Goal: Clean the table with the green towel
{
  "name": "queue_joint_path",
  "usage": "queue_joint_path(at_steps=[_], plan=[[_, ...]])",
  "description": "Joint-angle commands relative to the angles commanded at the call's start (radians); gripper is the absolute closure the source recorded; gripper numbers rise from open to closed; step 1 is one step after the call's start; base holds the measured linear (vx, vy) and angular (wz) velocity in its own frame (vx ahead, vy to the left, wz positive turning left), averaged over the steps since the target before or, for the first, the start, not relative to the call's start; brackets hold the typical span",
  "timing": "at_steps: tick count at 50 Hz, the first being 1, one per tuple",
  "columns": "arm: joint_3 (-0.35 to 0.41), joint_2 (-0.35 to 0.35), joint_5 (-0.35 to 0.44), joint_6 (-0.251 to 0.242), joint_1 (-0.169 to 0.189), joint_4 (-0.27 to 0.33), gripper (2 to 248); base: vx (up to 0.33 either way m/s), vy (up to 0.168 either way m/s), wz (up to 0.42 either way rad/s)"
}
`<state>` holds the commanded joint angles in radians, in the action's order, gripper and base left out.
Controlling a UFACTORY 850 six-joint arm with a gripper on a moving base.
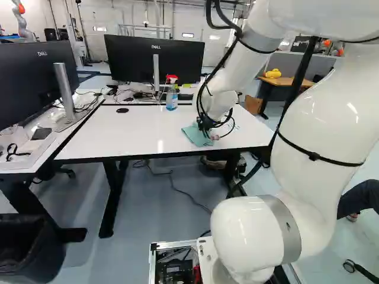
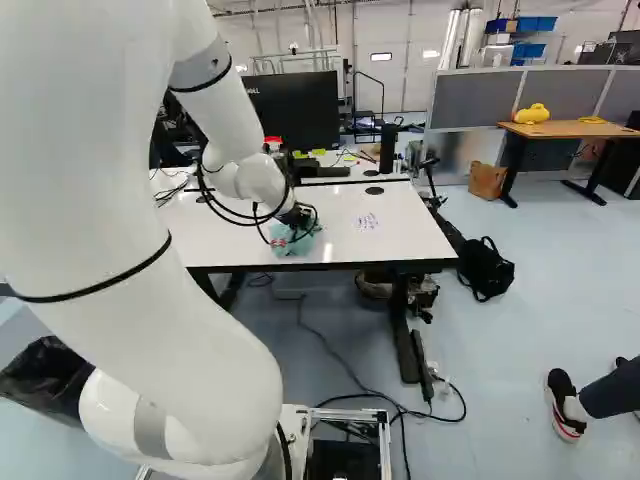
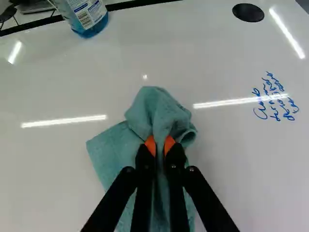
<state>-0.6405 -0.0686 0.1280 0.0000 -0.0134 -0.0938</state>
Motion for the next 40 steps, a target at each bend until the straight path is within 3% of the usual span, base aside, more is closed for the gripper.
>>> queue_joint_path(at_steps=[17, 40], plan=[[-0.062, -0.057, 0.000, 0.000, -0.041, 0.000, 210, 0.000, 0.000, 0.000], [-0.176, -0.157, 0.000, 0.000, -0.028, 0.000, 210, 0.000, 0.000, 0.000]])
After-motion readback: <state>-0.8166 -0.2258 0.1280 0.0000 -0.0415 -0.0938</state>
